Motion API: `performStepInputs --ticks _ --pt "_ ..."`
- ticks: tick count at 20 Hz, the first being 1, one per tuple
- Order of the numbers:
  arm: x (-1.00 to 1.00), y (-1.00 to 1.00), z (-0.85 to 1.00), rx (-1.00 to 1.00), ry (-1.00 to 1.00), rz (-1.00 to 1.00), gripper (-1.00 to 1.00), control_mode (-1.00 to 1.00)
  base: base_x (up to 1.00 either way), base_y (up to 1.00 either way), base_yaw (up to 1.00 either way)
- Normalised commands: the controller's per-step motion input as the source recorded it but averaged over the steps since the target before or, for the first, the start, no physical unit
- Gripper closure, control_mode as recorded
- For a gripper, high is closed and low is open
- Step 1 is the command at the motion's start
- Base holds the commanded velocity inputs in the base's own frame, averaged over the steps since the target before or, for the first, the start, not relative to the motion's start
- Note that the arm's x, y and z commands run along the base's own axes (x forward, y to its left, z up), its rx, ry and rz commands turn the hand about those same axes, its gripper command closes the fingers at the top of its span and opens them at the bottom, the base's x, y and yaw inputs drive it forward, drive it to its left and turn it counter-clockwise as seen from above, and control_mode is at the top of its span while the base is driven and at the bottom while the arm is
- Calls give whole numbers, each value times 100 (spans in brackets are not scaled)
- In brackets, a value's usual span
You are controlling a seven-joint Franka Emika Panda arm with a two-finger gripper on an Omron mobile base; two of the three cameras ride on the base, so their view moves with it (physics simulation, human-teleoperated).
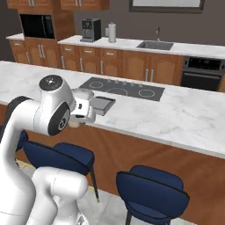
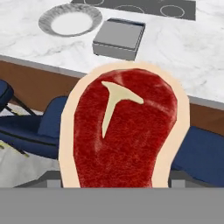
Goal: Take the steak from the fridge and place it on the digital scale on the counter by the fridge. Wait a few seconds for a reading, then move it to the plate on the dining counter.
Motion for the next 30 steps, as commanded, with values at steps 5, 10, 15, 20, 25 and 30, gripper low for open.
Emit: performStepInputs --ticks 5,10,15,20,25,30 --pt "0 0 0 0 0 0 100 100 80 43 -31" --pt "0 0 0 0 0 0 100 100 100 33 -25" --pt "0 0 0 0 0 0 100 100 91 6 -5" --pt "0 0 0 0 0 0 100 100 16 0 0" --pt "0 0 0 0 0 0 100 100 0 0 0" --pt "1 7 0 0 -3 2 100 -100 0 6 1"
